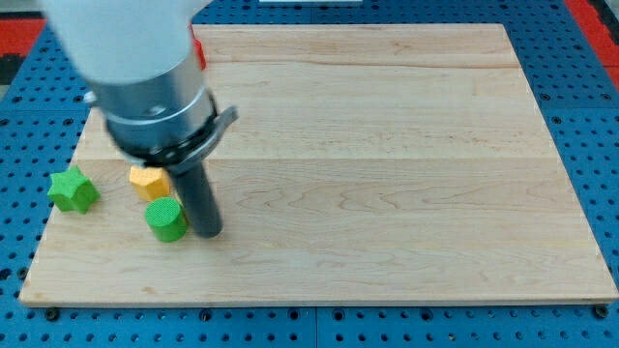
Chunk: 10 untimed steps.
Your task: Move the green circle to the right parallel of the yellow hexagon
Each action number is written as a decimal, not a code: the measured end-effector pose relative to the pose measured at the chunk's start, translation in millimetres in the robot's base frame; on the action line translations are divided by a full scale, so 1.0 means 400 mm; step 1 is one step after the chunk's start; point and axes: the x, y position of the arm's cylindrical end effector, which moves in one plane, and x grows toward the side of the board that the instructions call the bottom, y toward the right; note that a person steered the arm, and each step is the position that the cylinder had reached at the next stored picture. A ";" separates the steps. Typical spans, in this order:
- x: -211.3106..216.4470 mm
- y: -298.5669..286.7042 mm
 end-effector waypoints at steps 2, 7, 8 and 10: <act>0.133 0.168; -0.066 0.045; -0.113 0.110; -0.043 0.038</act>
